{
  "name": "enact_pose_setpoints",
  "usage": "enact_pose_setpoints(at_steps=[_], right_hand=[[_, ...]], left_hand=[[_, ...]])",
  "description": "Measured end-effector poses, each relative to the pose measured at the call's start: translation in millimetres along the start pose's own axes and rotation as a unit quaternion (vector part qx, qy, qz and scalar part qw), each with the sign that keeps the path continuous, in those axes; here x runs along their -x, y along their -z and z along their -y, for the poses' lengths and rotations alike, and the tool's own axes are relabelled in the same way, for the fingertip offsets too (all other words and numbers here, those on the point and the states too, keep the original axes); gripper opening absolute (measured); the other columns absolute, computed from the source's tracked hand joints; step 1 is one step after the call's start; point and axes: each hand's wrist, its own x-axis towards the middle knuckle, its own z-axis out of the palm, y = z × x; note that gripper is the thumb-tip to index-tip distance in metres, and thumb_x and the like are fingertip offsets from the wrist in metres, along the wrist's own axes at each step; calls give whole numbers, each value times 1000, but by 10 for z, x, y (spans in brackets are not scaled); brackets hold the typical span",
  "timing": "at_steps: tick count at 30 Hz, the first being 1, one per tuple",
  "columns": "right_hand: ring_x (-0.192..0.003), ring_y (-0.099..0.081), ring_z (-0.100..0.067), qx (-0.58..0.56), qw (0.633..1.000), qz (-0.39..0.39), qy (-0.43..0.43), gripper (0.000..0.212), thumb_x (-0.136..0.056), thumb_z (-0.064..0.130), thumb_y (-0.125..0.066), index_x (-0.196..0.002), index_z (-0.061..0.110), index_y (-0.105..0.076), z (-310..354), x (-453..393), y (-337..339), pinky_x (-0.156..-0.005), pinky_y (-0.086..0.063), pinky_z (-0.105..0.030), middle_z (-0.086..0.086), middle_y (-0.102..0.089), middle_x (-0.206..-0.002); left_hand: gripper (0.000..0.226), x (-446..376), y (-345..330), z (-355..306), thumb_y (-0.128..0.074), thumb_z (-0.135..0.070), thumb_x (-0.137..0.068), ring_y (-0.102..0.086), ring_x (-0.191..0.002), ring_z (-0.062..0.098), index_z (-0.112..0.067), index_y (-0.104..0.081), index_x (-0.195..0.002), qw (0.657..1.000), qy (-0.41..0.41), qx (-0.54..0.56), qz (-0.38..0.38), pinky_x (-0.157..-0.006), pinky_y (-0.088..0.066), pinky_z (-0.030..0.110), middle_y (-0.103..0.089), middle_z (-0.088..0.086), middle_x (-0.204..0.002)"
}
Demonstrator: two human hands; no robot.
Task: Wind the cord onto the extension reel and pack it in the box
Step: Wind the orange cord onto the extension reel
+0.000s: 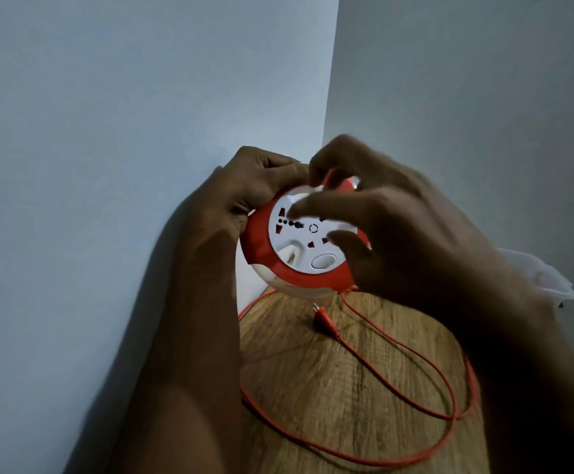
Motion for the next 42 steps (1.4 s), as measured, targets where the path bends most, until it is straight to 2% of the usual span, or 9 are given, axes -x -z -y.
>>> enact_pose_setpoints(at_steps=[4,7,13,17,23,28,32,38,42], right_hand=[[-136,-33,-26,72,987,143,29,65,-69,18,-83,-125,40,-59,7,-20,-154,-100,-36,-48,-4,-36,-143],[-140,-25,-27,105,981,162,30,65,-69,28,-84,-126,43,-58,34,-45,-253,-105,-29,-50,-4,-33,-148],[-113,-27,-27,87,994,64,28,59,-49,29,-94,-103,34,-72,-7,-11,-420,-85,-44,-50,-10,-55,-127],[-117,-44,-26,77,996,43,20,55,-60,36,-89,-111,37,-70,-57,-11,-441,-85,-41,-47,-9,-49,-128],[-81,-63,-24,30,994,-42,-100,59,-67,53,-74,-116,22,-70,-28,-9,-501,-71,-38,-25,-10,-64,-112],[-63,-62,-19,15,985,-80,-150,51,-74,57,-71,-104,16,-73,92,-49,-446,-65,-42,-22,-3,-71,-84],[-83,-58,-21,17,994,-86,-70,35,-76,36,-74,-109,24,-71,38,-32,-156,-70,-45,-31,0,-63,-96],[-124,-42,-22,74,993,93,10,60,-73,22,-77,-128,38,-56,17,-27,-176,-92,-39,-42,-3,-42,-136],[-136,-30,-27,95,989,116,8,69,-72,19,-79,-133,37,-52,49,-33,-228,-99,-34,-47,-7,-34,-148]], left_hand=[[26,-30,-26,-8,-73,-50,-88,-76,-84,25,-30,-80,-74,1000,0,-18,-3,-80,-59,39,-79,-5,-79],[30,-22,-29,-14,-73,-58,-84,-76,-87,25,-30,-82,-82,1000,8,-21,-4,-93,-58,50,-80,-6,-82],[29,-28,-37,-21,-76,-57,-80,-77,-85,22,-30,-83,-88,1000,7,-26,8,-93,-58,51,-81,-5,-84],[24,-49,-53,-33,-76,-46,-86,-78,-84,19,-24,-83,-92,1000,0,-27,13,-87,-61,40,-81,-1,-85],[24,-13,-75,-65,-78,-50,-81,-76,-84,21,-27,-83,-89,1000,7,6,6,-81,-59,36,-81,-5,-84],[25,1,-40,-77,-73,-55,-83,-75,-73,13,-31,-80,-83,1000,15,6,2,-71,-59,31,-79,-9,-78],[25,16,34,-45,-70,-49,-89,-76,-76,19,-27,-79,-90,1000,-5,3,6,-71,-59,32,-80,-4,-81],[31,3,5,-34,-68,-52,-91,-72,-81,19,-33,-76,-69,1000,-19,-24,1,-78,-57,36,-77,-9,-77],[29,-20,-17,-33,-69,-52,-91,-71,-82,14,-31,-78,-74,999,-9,-34,-3,-79,-54,33,-76,-14,-73]])
